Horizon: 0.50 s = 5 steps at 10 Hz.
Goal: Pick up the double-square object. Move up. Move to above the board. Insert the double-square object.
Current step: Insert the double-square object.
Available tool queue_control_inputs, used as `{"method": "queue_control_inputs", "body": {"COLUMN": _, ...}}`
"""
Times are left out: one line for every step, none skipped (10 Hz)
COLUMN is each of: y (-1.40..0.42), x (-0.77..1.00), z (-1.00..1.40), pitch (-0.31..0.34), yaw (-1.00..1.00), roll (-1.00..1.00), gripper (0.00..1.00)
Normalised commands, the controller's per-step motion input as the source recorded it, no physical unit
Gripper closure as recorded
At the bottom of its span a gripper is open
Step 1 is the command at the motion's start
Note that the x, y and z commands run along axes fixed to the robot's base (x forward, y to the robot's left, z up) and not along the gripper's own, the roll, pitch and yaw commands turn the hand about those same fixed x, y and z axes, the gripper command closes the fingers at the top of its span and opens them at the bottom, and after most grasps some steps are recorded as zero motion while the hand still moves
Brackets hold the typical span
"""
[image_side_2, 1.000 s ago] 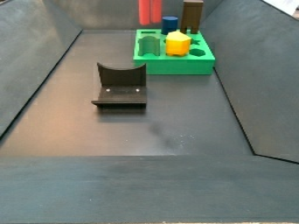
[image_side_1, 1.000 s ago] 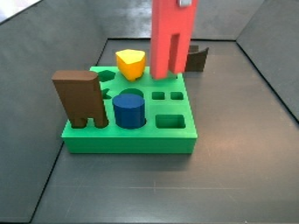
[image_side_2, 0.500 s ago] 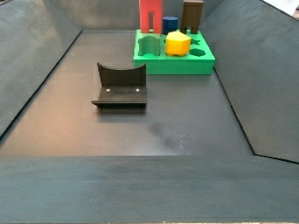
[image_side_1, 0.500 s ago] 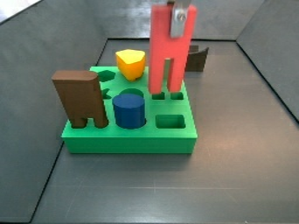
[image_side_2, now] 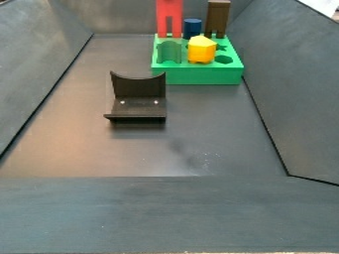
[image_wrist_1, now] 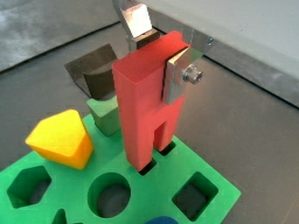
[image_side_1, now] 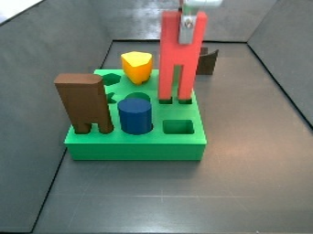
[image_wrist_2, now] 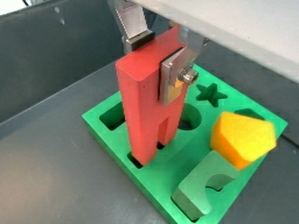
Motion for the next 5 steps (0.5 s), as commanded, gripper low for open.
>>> {"method": "queue_control_inputs", "body": {"y": -0.05, "x": 0.02, "z": -0.27, "pitch": -0.073, "yaw": 0.07, "roll": -0.05, "gripper": 1.00}}
{"method": "queue_control_inputs", "body": {"y": -0.03, "x": 0.10, "z": -0.24, "pitch": -0.100, "yaw": 0.00, "roll": -0.09, "gripper": 1.00}}
{"method": "queue_control_inputs", "body": {"y": 0.00, "x": 0.00, "z": -0.20, "pitch": -0.066, "yaw": 0.00, "roll": -0.06, "gripper": 1.00}}
{"method": "queue_control_inputs", "body": {"y": -0.01, "x": -0.10, "z": -0.21, "pitch": -0.041, "yaw": 0.00, "roll": -0.06, "gripper": 1.00}}
{"method": "queue_control_inputs", "body": {"y": -0.02, "x": -0.15, "z": -0.27, "pitch": -0.036, "yaw": 0.00, "roll": -0.06, "gripper": 1.00}}
